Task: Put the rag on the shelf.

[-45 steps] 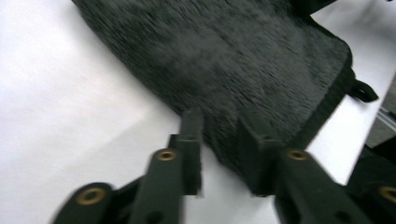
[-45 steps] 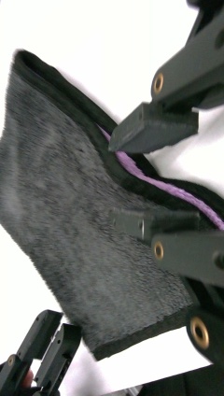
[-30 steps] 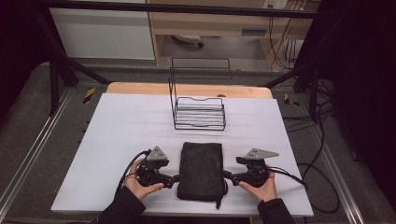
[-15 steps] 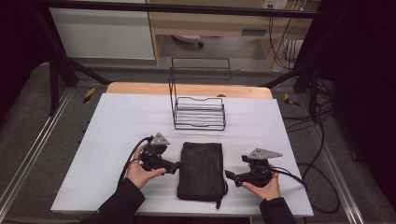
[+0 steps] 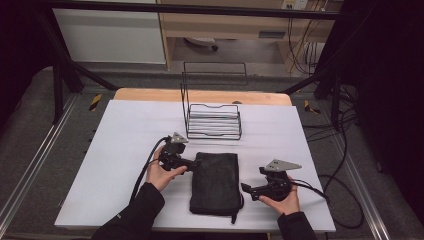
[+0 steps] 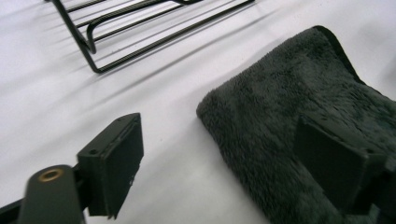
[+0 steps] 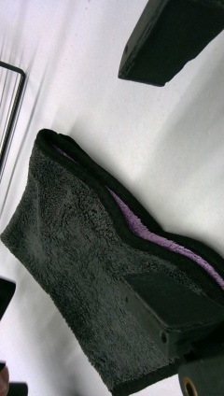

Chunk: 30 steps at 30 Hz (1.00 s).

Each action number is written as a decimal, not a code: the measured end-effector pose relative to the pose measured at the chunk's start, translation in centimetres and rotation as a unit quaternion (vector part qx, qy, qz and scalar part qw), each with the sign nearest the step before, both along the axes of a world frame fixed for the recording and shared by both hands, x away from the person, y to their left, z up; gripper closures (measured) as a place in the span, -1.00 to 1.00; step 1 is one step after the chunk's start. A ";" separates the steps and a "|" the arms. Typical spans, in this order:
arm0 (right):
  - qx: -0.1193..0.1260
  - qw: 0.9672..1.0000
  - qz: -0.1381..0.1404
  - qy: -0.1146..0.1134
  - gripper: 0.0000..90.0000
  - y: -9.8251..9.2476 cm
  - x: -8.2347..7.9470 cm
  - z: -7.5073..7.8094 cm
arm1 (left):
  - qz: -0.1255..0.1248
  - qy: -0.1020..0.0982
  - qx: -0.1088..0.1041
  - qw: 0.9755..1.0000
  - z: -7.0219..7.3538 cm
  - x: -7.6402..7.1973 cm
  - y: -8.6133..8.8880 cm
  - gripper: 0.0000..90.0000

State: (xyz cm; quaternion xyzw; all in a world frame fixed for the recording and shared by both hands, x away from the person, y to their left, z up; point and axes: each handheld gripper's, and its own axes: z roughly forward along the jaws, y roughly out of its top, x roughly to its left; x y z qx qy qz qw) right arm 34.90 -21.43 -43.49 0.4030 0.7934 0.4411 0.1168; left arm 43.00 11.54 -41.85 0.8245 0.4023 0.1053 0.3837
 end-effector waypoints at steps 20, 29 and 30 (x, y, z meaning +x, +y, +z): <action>-0.001 1.000 -0.012 0.006 -0.87 0.2 0.4 -0.1 | -0.005 0.056 -0.010 0.998 -2.6 1.1 -1.0 0.50; 0.002 0.999 -0.043 0.008 -0.80 1.1 2.5 0.4 | -0.010 0.052 -0.013 0.998 -2.8 0.9 -1.3 0.68; 0.002 0.999 -0.043 0.008 -0.80 1.1 2.5 0.4 | -0.010 0.051 -0.011 0.999 -2.8 0.8 -1.4 0.68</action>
